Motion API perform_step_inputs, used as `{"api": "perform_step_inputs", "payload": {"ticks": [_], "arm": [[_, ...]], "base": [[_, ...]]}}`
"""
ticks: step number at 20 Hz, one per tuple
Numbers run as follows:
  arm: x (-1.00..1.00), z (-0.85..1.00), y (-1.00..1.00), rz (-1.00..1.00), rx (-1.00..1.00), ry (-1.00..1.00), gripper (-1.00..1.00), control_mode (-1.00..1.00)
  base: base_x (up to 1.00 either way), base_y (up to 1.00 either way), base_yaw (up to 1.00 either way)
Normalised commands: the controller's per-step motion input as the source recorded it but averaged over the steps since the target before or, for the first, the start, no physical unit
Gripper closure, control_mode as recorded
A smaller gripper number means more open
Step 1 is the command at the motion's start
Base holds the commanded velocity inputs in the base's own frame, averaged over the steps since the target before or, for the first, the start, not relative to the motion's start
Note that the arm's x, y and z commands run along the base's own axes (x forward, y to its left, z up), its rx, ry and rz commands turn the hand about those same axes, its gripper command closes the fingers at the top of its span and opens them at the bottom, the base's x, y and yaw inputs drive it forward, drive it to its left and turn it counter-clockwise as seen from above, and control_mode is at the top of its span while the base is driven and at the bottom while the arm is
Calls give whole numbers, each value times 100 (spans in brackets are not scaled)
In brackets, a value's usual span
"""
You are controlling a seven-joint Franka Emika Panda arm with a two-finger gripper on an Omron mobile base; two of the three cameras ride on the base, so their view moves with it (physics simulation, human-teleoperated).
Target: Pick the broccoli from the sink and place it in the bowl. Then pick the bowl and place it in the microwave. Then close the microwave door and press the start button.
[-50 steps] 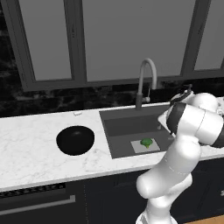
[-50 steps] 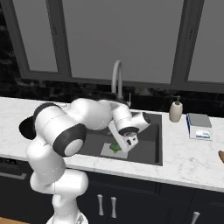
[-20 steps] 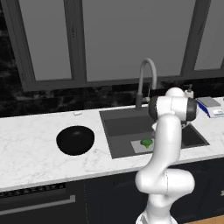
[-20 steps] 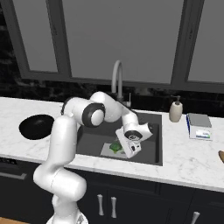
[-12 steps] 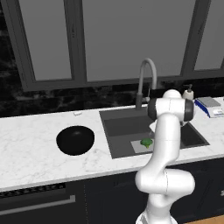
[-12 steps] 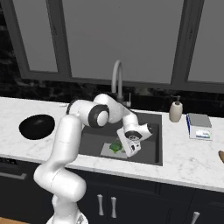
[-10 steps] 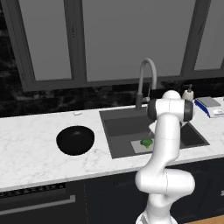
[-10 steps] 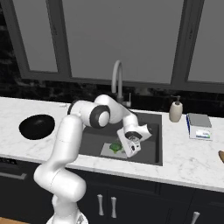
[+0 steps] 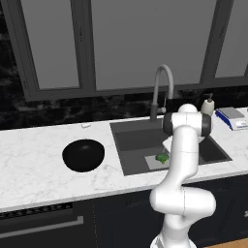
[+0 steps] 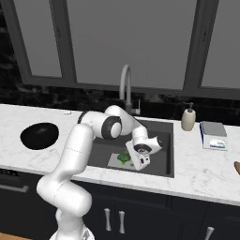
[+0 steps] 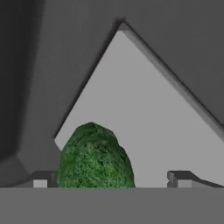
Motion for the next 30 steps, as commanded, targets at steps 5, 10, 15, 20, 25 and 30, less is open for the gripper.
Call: {"api": "perform_step_inputs", "payload": {"ticks": [5,10,15,20,25,30], "arm": [[8,-14,34,0,0,2,-100,-100],[19,-9,34,0,0,3,100,-100],[20,-28,42,0,0,8,100,-100],[19,-54,26,0,0,8,100,-100],[-33,23,0,-1,8,-8,100,-100],[-68,95,-9,0,17,-6,100,-100]], "base": [[0,0,0],[0,0,0],[0,0,0],[0,0,0],[0,0,0],[0,0,0]]}}
